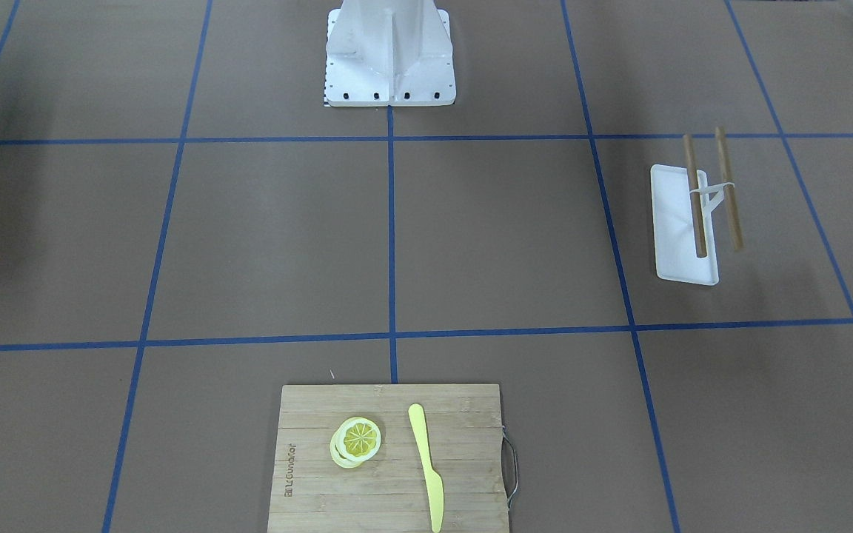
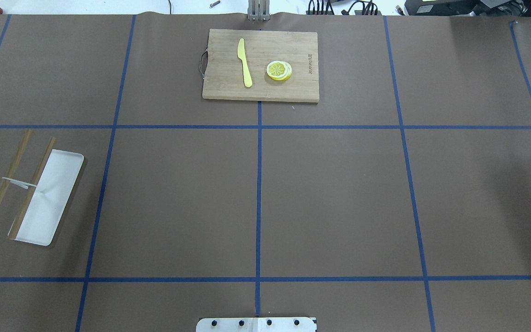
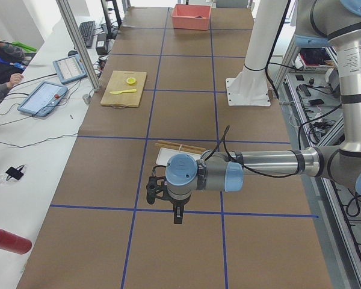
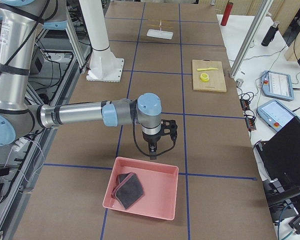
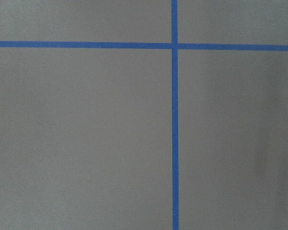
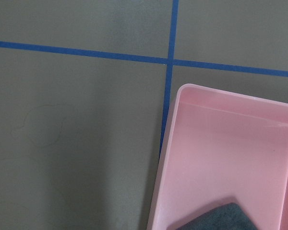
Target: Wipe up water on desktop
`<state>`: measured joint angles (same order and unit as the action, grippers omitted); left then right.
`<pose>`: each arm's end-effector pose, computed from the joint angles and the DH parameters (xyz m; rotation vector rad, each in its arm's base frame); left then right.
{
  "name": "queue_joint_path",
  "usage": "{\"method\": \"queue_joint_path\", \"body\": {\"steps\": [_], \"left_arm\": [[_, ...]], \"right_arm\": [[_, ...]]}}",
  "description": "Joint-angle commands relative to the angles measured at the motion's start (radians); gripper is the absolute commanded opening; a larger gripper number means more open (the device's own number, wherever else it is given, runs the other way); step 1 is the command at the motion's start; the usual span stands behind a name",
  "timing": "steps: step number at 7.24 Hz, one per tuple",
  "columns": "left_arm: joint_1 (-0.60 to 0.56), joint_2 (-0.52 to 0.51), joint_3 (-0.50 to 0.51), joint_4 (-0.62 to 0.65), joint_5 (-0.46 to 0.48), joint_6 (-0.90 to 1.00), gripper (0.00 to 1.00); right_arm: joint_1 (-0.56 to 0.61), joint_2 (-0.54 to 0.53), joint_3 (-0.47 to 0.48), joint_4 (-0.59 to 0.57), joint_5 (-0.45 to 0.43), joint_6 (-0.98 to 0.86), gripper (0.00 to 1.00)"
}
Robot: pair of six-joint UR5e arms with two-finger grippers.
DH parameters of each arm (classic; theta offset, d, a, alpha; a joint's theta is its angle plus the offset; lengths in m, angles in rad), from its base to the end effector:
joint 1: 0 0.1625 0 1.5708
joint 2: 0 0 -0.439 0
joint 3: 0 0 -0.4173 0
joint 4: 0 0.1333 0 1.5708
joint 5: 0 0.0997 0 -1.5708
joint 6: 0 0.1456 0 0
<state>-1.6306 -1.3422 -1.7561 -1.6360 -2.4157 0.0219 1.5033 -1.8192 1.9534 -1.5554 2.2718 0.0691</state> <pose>-0.0494 -0.4170 0.7026 0.0551 0.8433 -0.0264 0.0109 -0.4225 0.6274 0.0953 -0.7078 -0.0509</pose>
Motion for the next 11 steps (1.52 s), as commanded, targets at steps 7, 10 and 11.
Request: {"method": "queue_joint_path", "body": {"steps": [7,10,11], "left_arm": [[0.0,0.0,0.014,-0.004,0.0,0.006,0.99],[0.0,0.0,0.014,-0.004,0.0,0.007,0.99],[0.0,0.0,0.014,-0.004,0.0,0.007,0.99]], "right_arm": [[0.0,0.0,0.015,0.0,0.0,0.0,1.0],[0.0,0.0,0.019,0.0,0.003,0.0,1.0],[0.0,0.0,0.022,0.0,0.003,0.0,1.0]]}}
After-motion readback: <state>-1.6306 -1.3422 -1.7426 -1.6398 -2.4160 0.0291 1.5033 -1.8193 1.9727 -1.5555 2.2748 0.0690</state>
